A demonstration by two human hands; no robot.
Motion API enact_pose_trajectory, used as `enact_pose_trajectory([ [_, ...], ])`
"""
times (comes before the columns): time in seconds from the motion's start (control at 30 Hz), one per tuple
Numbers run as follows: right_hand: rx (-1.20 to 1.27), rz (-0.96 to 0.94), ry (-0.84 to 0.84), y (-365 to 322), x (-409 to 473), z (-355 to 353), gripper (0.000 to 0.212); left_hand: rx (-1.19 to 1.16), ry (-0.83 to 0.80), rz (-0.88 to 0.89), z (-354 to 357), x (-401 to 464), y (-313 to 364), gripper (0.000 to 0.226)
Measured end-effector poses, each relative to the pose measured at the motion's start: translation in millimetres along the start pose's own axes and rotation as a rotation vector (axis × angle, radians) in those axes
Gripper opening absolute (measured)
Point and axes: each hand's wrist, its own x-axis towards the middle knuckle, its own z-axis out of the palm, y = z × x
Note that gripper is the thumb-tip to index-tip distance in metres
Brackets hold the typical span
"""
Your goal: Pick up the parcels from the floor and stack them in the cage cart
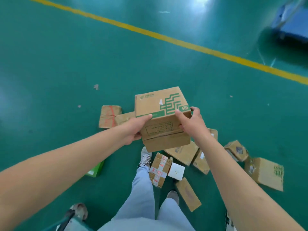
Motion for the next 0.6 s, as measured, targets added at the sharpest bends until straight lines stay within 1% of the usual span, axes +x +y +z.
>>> enact_pose_trajectory([
  [0.07, -0.098, -0.043, -0.046, -15.7, -35.4, 7.0, 0.106, -0.030, 0.030, 0.016, -16.5, -49.6, -19.1, 0.027],
  [0.13, -0.184, -0.082, -0.097, -28.8, -64.9, 14.9, 0.108, -0.050, 0.069, 0.033, -34.7, -88.7, -38.9, 0.025],
  [0.2, -0.261, -0.132, -0.167, -43.5, -94.7, 29.8, 0.108, -0.094, 0.111, 0.045, -58.4, -129.2, -65.4, 0.029],
  [0.27, -0.320, -0.169, -0.214, -55.6, -114.9, 44.8, 0.108, -0.133, 0.152, 0.046, -75.9, -156.0, -90.0, 0.039],
  [0.33, -0.415, -0.219, -0.277, -67.9, -142.1, 71.5, 0.108, -0.194, 0.213, 0.032, -97.0, -186.9, -124.0, 0.044],
  [0.4, -0.490, -0.287, -0.342, -80.5, -169.0, 100.9, 0.102, -0.273, 0.248, 0.013, -117.3, -214.2, -158.3, 0.043],
  [0.53, -0.628, -0.392, -0.451, -97.2, -220.8, 158.4, 0.075, -0.433, 0.289, -0.031, -149.1, -261.6, -223.0, 0.038],
  [0.57, -0.670, -0.415, -0.486, -99.4, -233.9, 176.0, 0.070, -0.485, 0.306, -0.042, -157.1, -273.7, -241.5, 0.036],
  [0.6, -0.724, -0.443, -0.530, -101.6, -250.6, 197.1, 0.071, -0.535, 0.331, -0.055, -167.2, -287.1, -264.1, 0.035],
])
